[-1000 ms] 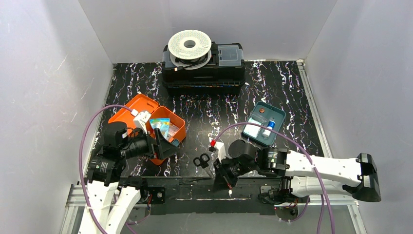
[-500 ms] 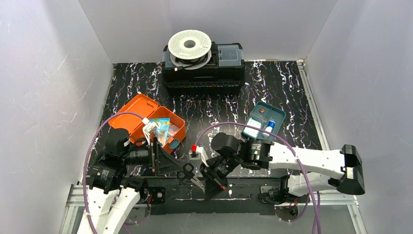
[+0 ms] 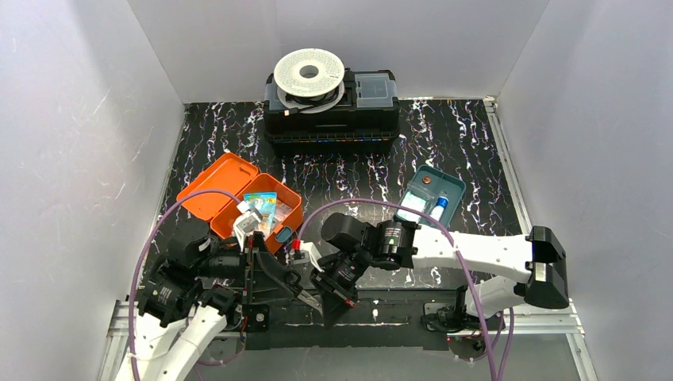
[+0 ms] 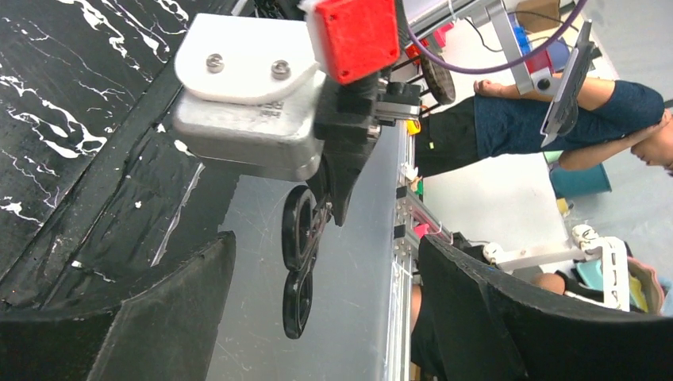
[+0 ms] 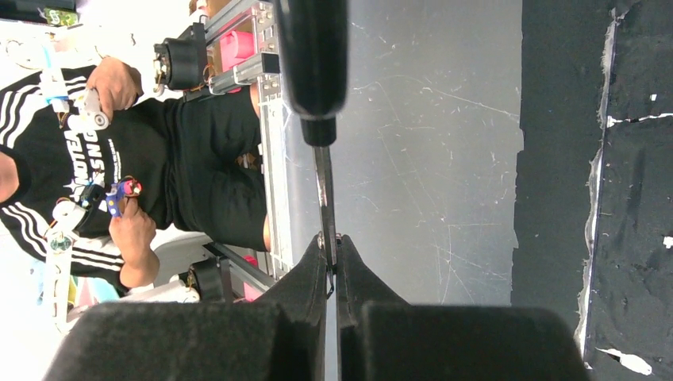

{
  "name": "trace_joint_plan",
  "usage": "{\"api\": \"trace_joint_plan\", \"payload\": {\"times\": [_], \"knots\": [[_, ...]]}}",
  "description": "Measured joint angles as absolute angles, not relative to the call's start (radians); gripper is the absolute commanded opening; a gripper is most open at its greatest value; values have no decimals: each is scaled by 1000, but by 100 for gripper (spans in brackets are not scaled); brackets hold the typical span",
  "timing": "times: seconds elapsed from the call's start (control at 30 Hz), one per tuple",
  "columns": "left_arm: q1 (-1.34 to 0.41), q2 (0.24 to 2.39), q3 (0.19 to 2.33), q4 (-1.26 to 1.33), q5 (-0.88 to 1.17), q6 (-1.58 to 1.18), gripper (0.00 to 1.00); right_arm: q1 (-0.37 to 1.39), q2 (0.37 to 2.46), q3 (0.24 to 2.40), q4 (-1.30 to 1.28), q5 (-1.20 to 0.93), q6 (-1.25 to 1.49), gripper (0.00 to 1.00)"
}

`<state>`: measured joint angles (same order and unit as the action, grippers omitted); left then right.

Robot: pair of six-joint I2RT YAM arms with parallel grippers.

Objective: Organize the medicine kit

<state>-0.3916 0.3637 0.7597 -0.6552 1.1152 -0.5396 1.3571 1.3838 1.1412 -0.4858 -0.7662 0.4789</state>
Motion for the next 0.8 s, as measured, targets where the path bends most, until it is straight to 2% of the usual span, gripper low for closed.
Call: {"api": "trace_joint_plan", "payload": {"times": [0.17, 0.53, 0.7, 0.73, 0.8], "knots": [[-430, 352, 755, -651, 1115, -539, 66, 1357, 1399, 1153, -501, -774, 467, 1], [-447, 352, 743, -658, 1096, -532, 25, 1358, 1421, 1169, -521, -784, 458, 1], [-451, 352, 743, -666, 1075, -523, 0, 1362, 1421, 1171, -515, -792, 451, 1], [-452, 353, 743, -668, 1076, -526, 0, 1362, 1421, 1171, -515, -791, 448, 3], [-455, 353, 743, -668, 1078, -531, 0, 1363, 1422, 1171, -517, -784, 436, 12]]}}
